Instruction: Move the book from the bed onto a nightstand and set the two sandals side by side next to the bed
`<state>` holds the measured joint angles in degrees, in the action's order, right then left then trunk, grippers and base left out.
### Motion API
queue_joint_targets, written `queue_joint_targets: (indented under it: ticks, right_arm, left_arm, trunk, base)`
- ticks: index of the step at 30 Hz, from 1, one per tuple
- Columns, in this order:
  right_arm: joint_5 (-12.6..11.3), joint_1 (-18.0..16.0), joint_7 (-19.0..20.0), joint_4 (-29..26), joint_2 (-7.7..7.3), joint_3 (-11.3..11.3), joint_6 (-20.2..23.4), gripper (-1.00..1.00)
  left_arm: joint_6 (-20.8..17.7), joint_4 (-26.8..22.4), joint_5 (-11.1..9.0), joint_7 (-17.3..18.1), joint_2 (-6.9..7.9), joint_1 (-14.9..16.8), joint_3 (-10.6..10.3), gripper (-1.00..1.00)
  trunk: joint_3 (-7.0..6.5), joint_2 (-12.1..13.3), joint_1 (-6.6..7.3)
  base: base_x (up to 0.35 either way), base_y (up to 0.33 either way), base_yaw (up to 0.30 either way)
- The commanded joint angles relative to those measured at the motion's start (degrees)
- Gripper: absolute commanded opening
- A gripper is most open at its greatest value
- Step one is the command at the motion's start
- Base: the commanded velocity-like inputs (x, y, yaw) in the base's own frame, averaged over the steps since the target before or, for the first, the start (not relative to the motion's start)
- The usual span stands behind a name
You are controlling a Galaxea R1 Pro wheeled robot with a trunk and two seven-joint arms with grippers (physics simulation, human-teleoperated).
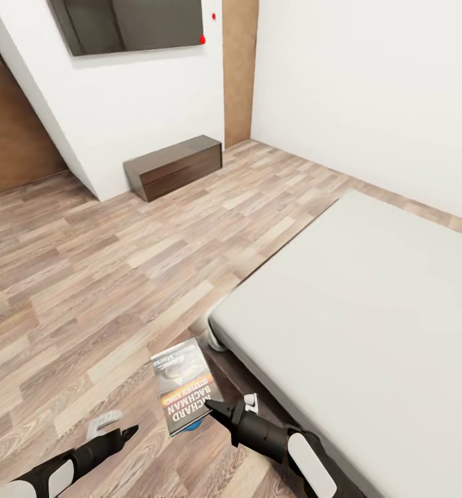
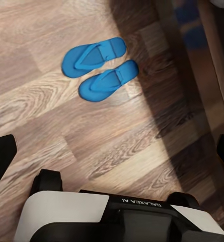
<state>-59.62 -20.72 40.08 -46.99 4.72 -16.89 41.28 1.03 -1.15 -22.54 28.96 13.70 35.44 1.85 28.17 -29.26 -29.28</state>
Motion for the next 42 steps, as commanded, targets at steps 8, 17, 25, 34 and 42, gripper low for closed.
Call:
queue_joint_targets:
  ticks: [8, 17, 25, 34, 42]
  right_arm:
    - [-0.54, -0.03, -0.08, 0.05, 0.03, 0.01, 0.39, -1.0]
    - [-0.55, -0.03, -0.08, 0.06, 0.03, 0.01, 0.38, -1.0]
    - [-0.54, -0.03, -0.08, 0.06, 0.03, 0.01, 0.39, -1.0]
    - [-0.52, -0.03, -0.08, 0.06, 0.01, 0.01, 0.39, -1.0]
    - [-0.5, -0.03, -0.08, 0.12, 0.06, 0.01, 0.38, -1.0]
  left_arm:
    - [0.11, 0.09, 0.04, 0.22, 0.01, 0.06, 0.17, 1.0]
    - [0.11, 0.13, 0.08, -0.07, -0.04, 0.03, 0.17, 1.0]
    - [0.21, 0.15, 0.34, -15.46, -2.95, -0.05, 0.09, 1.0]
    - [1.71, 0.1, 8.39, -31.95, -7.11, -1.62, 0.08, 1.0]
    - [2.91, 0.09, 10.27, -32.89, -7.37, -1.77, 0.17, 1.0]
  trunk:
    - [0.06, -0.07, -0.02]
    - [0.06, -0.07, -0.02]
    - [0.06, -0.07, -0.02]
    - [0.06, -0.07, -0.02]
    - [0.06, -0.07, -0.02]
  base:
    - [0.0, 0.0, 0.291]
    - [0.0, 0.0, 0.291]
    - [0.0, 0.0, 0.291]
    - [0.0, 0.0, 0.291]
    - [0.0, 0.0, 0.291]
